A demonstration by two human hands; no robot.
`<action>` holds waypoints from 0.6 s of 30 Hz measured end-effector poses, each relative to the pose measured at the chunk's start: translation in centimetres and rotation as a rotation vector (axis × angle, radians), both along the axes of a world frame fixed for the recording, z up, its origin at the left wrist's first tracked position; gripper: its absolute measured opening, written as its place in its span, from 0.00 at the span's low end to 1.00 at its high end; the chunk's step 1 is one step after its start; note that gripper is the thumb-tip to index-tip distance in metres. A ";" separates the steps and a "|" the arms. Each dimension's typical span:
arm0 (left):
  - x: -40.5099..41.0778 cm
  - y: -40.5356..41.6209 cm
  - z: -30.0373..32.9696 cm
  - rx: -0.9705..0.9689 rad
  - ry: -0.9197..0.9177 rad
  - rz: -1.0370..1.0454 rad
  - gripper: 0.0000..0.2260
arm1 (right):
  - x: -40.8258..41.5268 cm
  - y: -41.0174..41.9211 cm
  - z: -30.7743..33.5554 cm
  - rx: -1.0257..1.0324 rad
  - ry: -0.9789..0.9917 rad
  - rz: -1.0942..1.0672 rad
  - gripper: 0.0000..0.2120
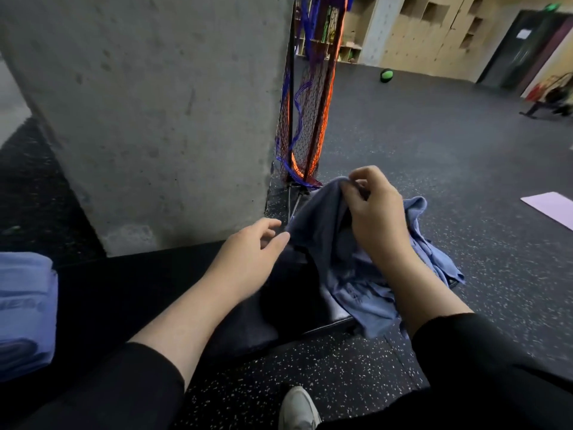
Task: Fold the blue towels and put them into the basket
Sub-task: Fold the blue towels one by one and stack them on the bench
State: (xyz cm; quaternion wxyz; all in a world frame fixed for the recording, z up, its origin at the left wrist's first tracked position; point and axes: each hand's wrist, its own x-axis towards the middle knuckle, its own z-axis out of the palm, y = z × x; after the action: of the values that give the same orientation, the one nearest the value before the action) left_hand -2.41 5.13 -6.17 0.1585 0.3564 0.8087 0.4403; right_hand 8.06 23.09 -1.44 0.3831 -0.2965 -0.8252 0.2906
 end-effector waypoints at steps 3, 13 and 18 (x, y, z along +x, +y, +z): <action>-0.4 -0.3 0.0 0.127 -0.116 0.005 0.18 | -1.5 -1.9 0.2 -0.159 0.052 0.093 0.03; -4.5 -5.9 0.2 0.138 0.048 0.240 0.14 | -8.7 -8.8 -2.1 -0.492 0.104 0.356 0.05; -7.8 -10.0 0.8 0.184 0.016 0.370 0.12 | -11.6 -10.7 -3.7 -0.383 0.007 0.401 0.06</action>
State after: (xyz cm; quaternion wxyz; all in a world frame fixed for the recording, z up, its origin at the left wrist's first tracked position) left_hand -10.25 -4.85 -5.41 0.0352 0.2181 0.8179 0.5312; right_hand -3.55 12.34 -5.19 0.2576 -0.1930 -0.7962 0.5124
